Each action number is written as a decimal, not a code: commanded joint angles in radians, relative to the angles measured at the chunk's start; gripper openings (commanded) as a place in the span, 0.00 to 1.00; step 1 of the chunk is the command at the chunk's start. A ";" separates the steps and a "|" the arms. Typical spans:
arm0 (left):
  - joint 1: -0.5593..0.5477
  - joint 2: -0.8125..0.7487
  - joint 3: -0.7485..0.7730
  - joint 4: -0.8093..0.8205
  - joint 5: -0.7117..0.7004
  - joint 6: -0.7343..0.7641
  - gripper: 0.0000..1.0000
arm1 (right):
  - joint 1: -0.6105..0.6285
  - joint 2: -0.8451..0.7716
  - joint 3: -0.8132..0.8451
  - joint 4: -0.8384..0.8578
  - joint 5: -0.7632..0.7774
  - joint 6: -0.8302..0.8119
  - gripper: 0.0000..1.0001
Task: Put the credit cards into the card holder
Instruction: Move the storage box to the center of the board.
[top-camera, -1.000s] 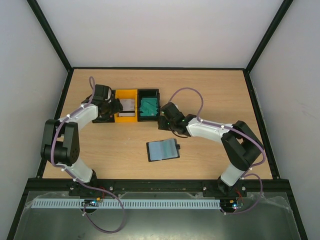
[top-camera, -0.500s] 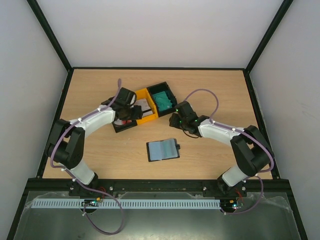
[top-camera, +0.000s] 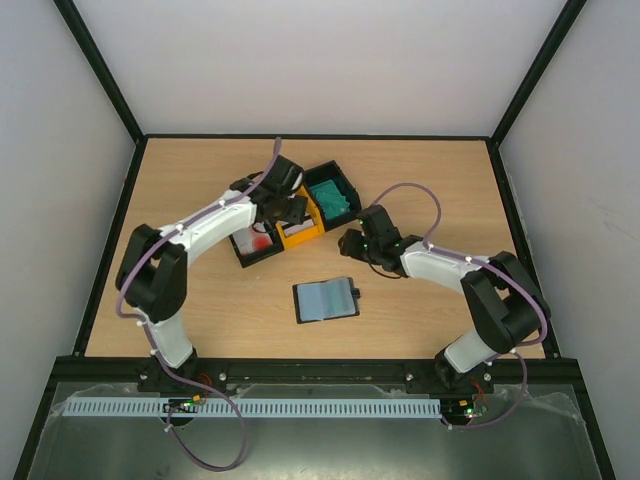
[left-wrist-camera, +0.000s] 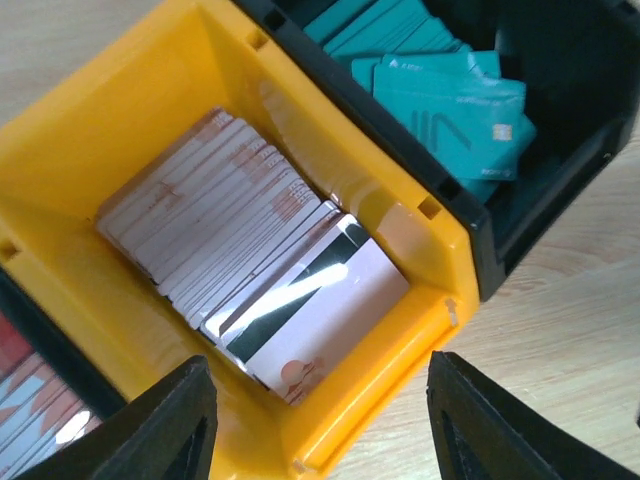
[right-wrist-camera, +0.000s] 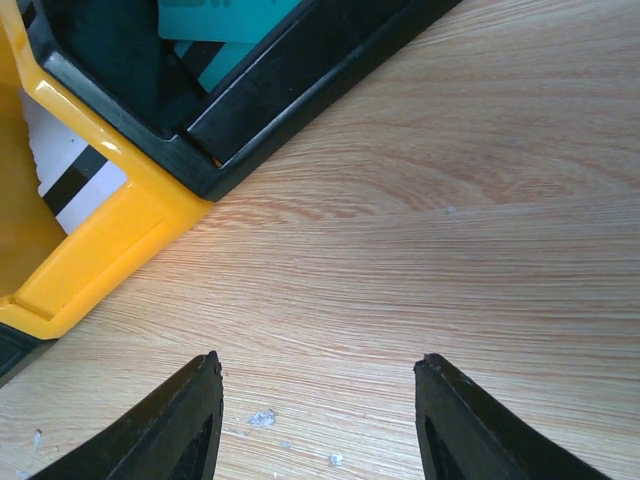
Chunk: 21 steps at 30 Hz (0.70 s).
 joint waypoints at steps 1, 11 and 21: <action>0.002 0.106 0.073 -0.074 -0.002 0.094 0.56 | -0.002 0.026 -0.011 0.038 -0.025 -0.005 0.52; 0.042 0.295 0.187 -0.119 0.029 0.219 0.48 | -0.002 0.078 -0.018 0.091 -0.102 0.002 0.51; 0.081 0.369 0.220 -0.119 0.142 0.307 0.55 | 0.007 0.137 -0.004 0.155 -0.139 0.006 0.50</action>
